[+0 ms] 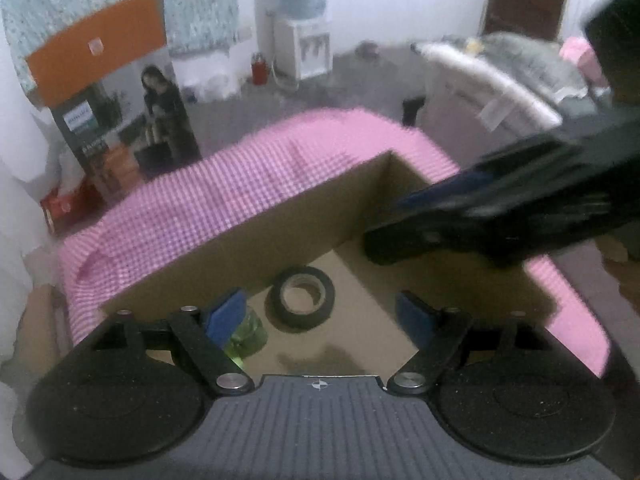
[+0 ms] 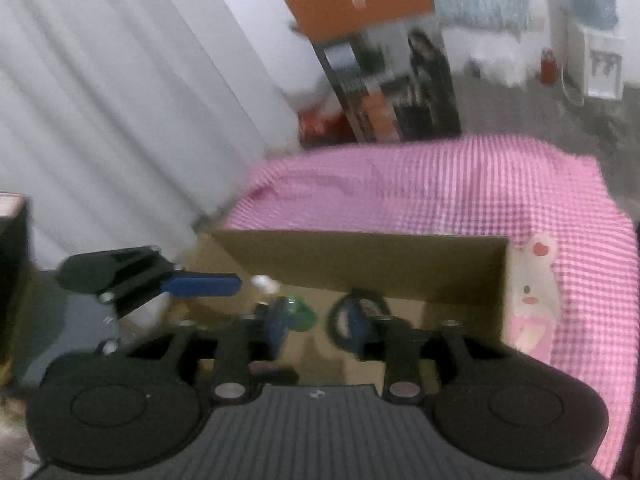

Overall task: Organize rigid objects
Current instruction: 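Move the right gripper back to the gold-lidded jar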

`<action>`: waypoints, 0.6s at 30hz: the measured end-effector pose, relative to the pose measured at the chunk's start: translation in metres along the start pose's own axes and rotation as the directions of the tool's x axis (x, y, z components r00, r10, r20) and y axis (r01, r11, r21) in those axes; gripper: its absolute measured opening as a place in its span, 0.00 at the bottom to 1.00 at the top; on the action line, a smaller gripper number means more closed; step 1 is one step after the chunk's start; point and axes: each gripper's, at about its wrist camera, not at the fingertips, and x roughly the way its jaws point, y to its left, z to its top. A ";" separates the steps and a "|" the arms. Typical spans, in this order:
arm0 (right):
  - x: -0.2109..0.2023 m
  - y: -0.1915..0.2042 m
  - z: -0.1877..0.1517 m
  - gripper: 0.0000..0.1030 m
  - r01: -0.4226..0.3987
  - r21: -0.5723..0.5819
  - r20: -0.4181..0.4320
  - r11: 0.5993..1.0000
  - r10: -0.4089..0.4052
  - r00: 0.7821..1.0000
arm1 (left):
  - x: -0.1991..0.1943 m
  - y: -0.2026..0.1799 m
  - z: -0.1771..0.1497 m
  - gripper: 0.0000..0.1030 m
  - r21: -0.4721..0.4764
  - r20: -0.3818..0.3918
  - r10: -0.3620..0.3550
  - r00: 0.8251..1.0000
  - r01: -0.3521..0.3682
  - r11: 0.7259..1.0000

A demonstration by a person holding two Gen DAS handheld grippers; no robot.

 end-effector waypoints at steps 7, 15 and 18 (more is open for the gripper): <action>-0.097 0.041 -0.068 0.64 -0.112 -0.020 0.176 0.993 0.114 0.978 | -0.082 -0.023 -0.048 0.86 0.004 0.138 -0.020 0.990 0.019 1.000; -0.132 0.061 -0.156 0.64 -0.359 0.044 0.217 0.932 0.342 0.914 | -0.088 -0.044 -0.137 0.90 -0.084 0.186 0.014 0.983 0.002 0.996; -0.118 0.055 -0.177 0.64 -0.391 0.115 0.195 0.913 0.365 0.910 | -0.070 -0.056 -0.161 0.90 -0.105 0.155 -0.012 0.988 0.028 0.994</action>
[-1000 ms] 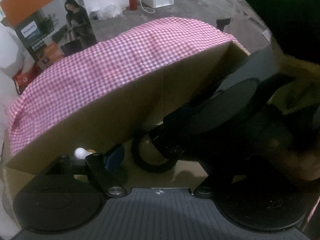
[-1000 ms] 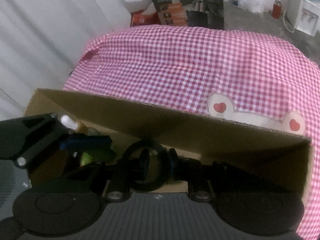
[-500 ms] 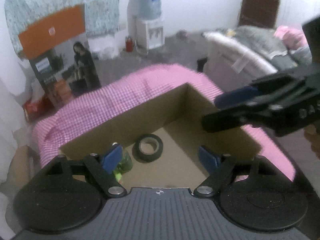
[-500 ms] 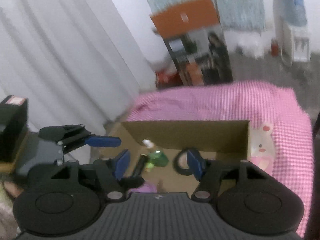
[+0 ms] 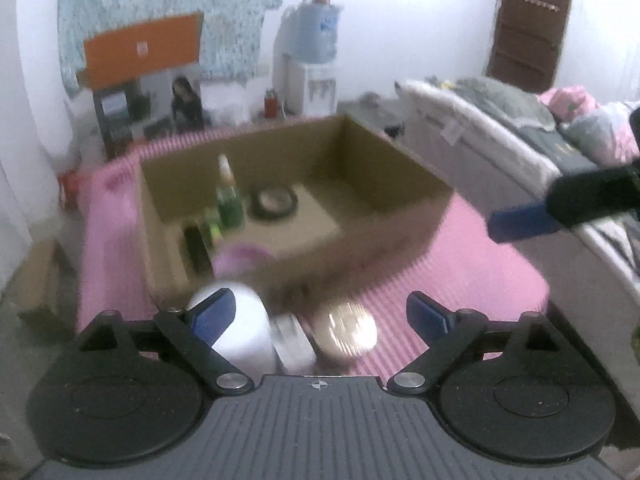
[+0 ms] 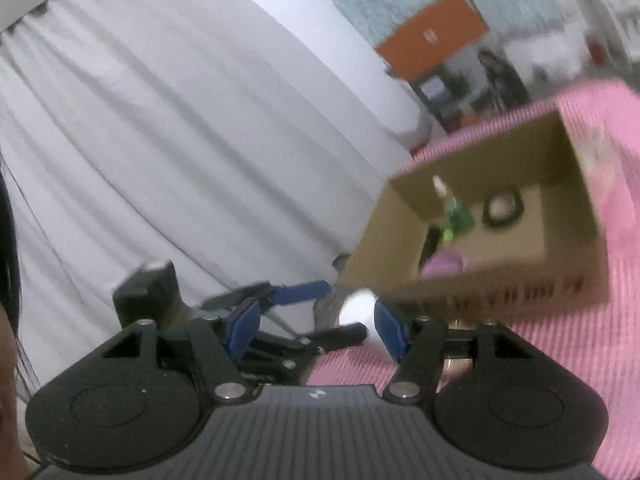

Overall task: Organize rigid objects
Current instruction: 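Move the right gripper back to the gold-lidded jar, then grasp the gold-lidded jar with the right gripper and lift it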

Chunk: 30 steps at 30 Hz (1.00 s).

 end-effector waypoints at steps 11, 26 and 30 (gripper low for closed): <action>0.045 -0.066 -0.040 0.60 0.204 0.149 -0.096 0.968 -0.191 0.977 | 0.039 -0.052 -0.037 0.87 0.187 -0.029 0.055 0.998 -0.048 0.981; 0.097 -0.099 -0.027 0.53 0.319 0.102 -0.154 0.942 -0.302 0.941 | 0.080 -0.054 -0.048 0.74 0.172 -0.118 0.088 0.989 -0.067 0.983; 0.110 -0.104 -0.024 0.53 0.311 0.082 -0.192 0.947 -0.291 0.937 | 0.086 -0.051 -0.045 0.74 0.159 -0.127 0.086 0.988 -0.065 0.985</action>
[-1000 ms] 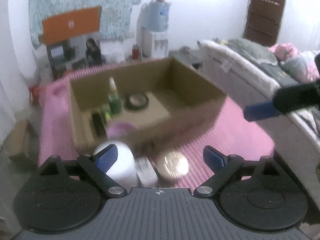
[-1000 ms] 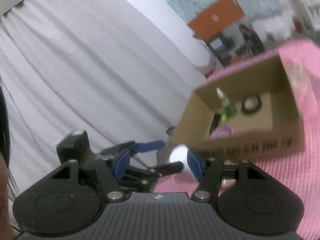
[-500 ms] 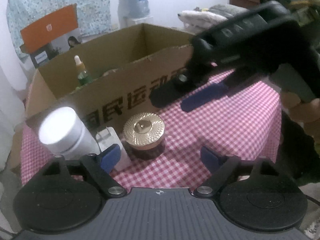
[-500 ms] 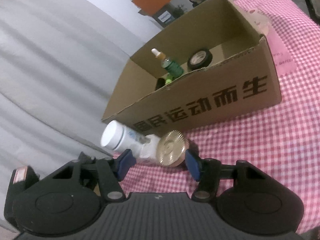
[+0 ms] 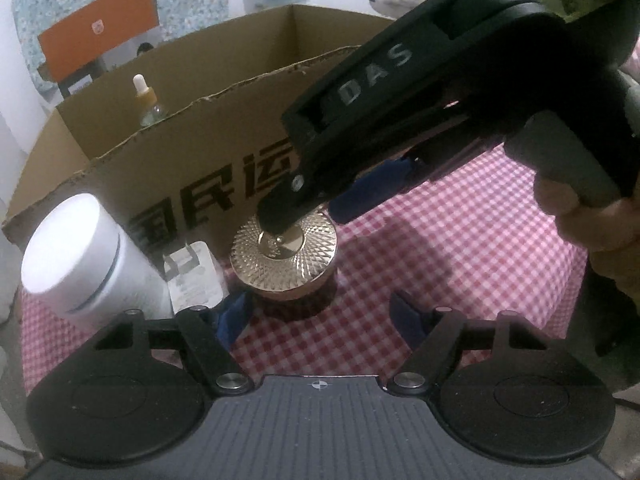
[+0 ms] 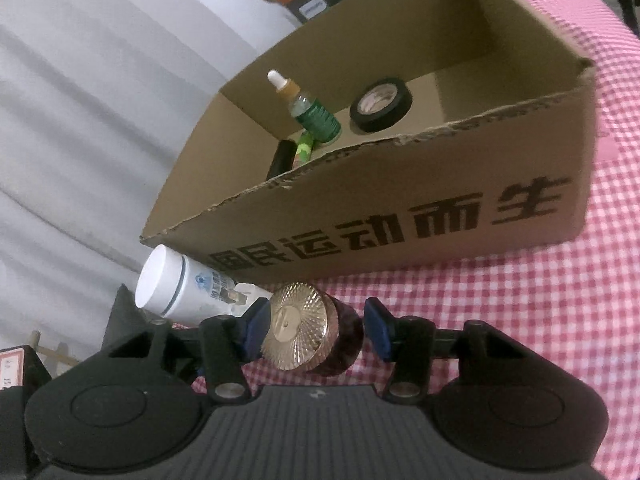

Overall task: Organize rigid objects
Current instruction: 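Grasp the gold-lidded jar with the right gripper and lift it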

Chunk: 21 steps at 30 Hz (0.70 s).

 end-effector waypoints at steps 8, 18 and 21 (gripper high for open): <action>0.003 0.000 -0.003 0.53 -0.013 -0.013 -0.041 1.000 0.013 0.999 | 0.001 0.001 0.008 0.74 -0.011 0.012 -0.040 0.999 0.040 0.999; -0.033 -0.024 -0.028 0.53 0.013 0.074 -0.017 0.997 -0.012 1.000 | -0.006 -0.029 0.004 0.73 0.105 0.046 -0.095 0.994 0.090 0.990; -0.039 -0.031 -0.033 0.53 0.026 0.102 0.004 0.994 -0.027 1.000 | -0.006 -0.033 0.004 0.73 0.128 0.054 -0.056 0.997 0.049 0.991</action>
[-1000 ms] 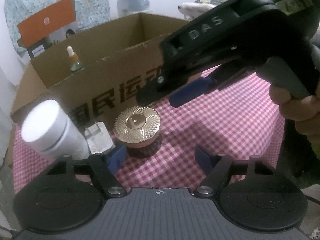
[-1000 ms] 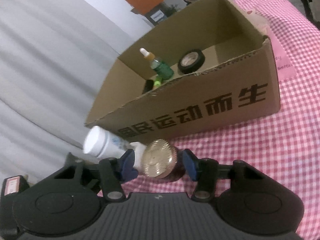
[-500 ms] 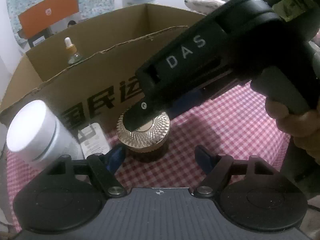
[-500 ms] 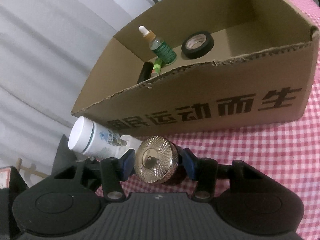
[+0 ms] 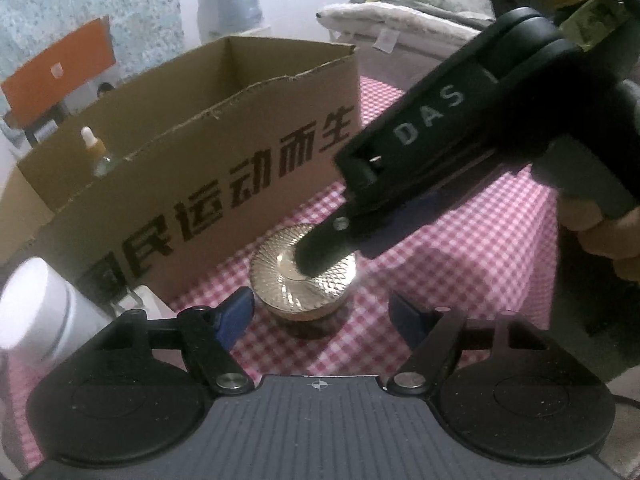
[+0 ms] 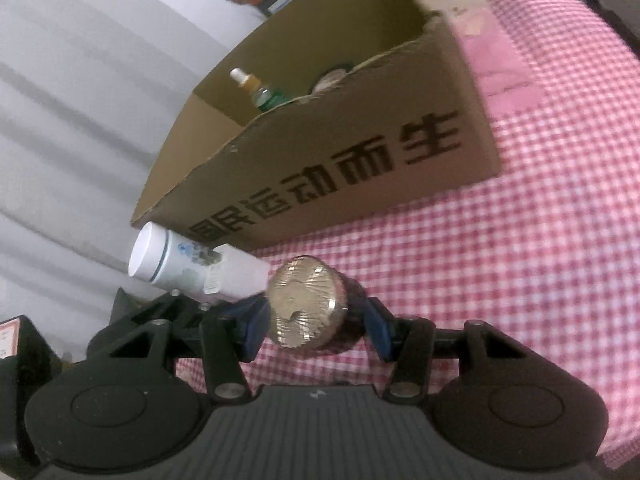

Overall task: Organize rigid objects
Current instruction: 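Grasp the gold-lidded jar with the right gripper and lift it, then carry the gold-lidded jar over the box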

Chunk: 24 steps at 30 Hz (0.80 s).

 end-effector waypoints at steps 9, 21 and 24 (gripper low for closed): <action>0.003 -0.006 0.003 0.52 -0.014 0.000 0.020 1.000 0.014 1.000 | 0.022 0.015 0.009 0.63 -0.048 -0.020 0.015 1.000 -0.016 0.999; 0.007 -0.008 0.001 0.43 -0.045 0.004 0.024 0.999 0.045 0.999 | 0.021 0.013 0.012 0.54 -0.080 -0.008 0.016 1.000 -0.017 0.997; -0.002 -0.002 -0.002 0.43 -0.042 -0.004 0.036 0.999 0.042 0.998 | 0.010 0.011 0.015 0.54 -0.079 0.012 0.019 1.000 -0.018 0.997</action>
